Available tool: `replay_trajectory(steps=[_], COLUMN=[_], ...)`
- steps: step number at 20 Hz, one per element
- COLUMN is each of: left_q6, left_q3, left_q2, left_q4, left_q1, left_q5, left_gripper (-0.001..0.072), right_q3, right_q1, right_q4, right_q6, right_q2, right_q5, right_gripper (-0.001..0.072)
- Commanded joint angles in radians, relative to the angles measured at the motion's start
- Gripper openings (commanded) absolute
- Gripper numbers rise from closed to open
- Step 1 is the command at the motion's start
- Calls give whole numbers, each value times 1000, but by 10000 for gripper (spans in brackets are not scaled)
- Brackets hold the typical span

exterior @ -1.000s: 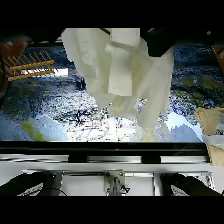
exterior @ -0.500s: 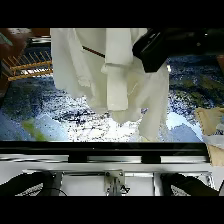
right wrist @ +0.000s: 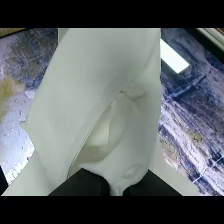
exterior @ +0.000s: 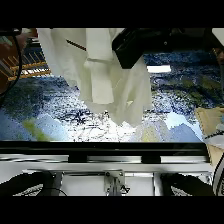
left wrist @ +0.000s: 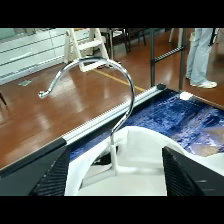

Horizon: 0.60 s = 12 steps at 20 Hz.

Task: Fold the shirts.

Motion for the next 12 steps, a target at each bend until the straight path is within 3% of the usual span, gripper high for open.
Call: replay_trajectory(steps=[1,4,6,9,10,11,12], left_q6=[3,3,3,3,3,3,3], left_q3=[0,0,0,0,0,0,0], left_q2=[-3,-5,-11,-30,-37,-43,-47], left_q4=[56,56,55,55,55,55,55], left_q1=[-1,-1,-6,-35,-47,-57,-65], left_q5=[21,52,64,71,74,81,90], left_gripper=[662,651,515,482,383,364,293], right_q3=[0,0,0,0,0,0,0], right_q1=[11,11,11,11,11,11,11], right_q4=[-2,2,17,21,19,19,19], right_q6=[-4,-4,-5,-5,-5,-4,-4], right_q2=[-4,-4,-4,-4,-4,-4,-4], right_q5=[-17,-6,0,12,14,14,14], right_gripper=[76,75,76,76,76,76,76])
